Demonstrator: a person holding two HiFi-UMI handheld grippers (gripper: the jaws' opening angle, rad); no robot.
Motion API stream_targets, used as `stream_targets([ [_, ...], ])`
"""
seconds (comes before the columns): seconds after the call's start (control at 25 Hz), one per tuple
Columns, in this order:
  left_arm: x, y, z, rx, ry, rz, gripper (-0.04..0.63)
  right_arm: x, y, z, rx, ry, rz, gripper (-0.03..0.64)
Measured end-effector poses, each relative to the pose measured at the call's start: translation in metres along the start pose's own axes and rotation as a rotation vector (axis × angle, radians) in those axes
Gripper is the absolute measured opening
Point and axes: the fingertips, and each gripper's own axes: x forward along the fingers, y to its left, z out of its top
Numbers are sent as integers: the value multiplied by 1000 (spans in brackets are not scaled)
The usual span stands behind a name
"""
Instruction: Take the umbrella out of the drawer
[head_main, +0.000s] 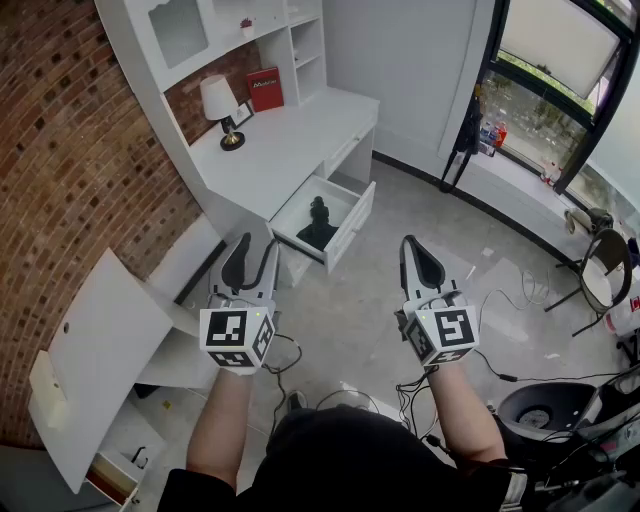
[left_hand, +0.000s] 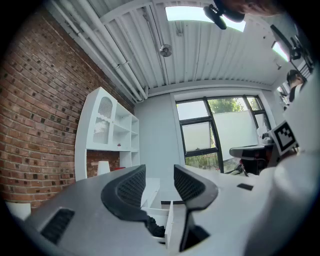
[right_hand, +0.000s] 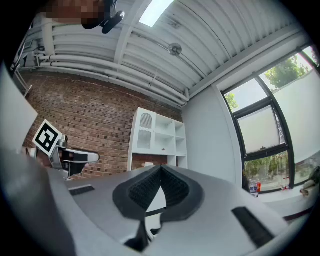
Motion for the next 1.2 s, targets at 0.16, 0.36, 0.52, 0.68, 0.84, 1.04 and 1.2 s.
stream_targets([
  [0.16, -2, -8, 0, 2, 3, 4, 176, -6, -2, 3, -2, 0, 10, 0],
  [0.36, -8, -22, 3, 8, 3, 15, 175, -16, -7, 5, 3, -3, 28, 0],
  [0.52, -16, -38, 6, 10, -6, 22, 175, -30, -19, 6, 20, -17, 24, 2],
  [0.68, -27, -47, 9, 6, -21, 41, 176, -38, -25, 3, 9, -4, 34, 103],
  [0.84, -28, -49, -5, -12, 7, 34, 181, -38, -29, -5, 12, 7, 42, 130],
  [1.04, -7, -39, -18, -43, 32, 12, 238, -18, -27, -15, 15, 37, 60, 141],
  [1.2, 19, -16, -33, -70, 37, 2, 242, 11, -27, -29, 8, 67, 50, 141],
])
